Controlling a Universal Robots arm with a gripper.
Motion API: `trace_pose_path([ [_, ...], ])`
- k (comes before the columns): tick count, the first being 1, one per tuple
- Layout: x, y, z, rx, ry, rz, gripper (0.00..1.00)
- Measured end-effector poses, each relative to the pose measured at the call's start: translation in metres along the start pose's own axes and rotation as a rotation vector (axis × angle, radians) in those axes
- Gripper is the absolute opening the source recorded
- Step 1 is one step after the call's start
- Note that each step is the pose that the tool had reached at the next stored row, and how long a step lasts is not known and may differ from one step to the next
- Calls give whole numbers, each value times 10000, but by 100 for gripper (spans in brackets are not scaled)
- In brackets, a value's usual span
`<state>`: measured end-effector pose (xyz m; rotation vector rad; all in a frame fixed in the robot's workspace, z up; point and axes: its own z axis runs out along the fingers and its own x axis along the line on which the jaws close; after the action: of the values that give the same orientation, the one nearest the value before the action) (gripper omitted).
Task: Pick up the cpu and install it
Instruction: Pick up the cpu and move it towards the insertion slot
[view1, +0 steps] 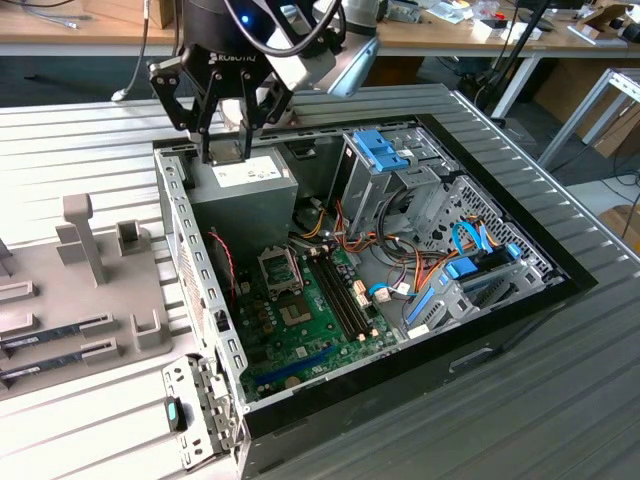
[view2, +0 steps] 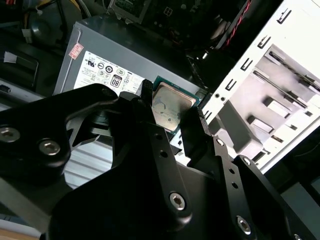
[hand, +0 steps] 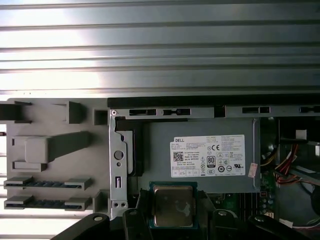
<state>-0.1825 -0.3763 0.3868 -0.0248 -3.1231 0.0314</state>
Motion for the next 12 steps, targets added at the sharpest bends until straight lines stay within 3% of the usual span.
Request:
trace_pose_path([
  [12,-124,2,18,1,0,0,47],
])
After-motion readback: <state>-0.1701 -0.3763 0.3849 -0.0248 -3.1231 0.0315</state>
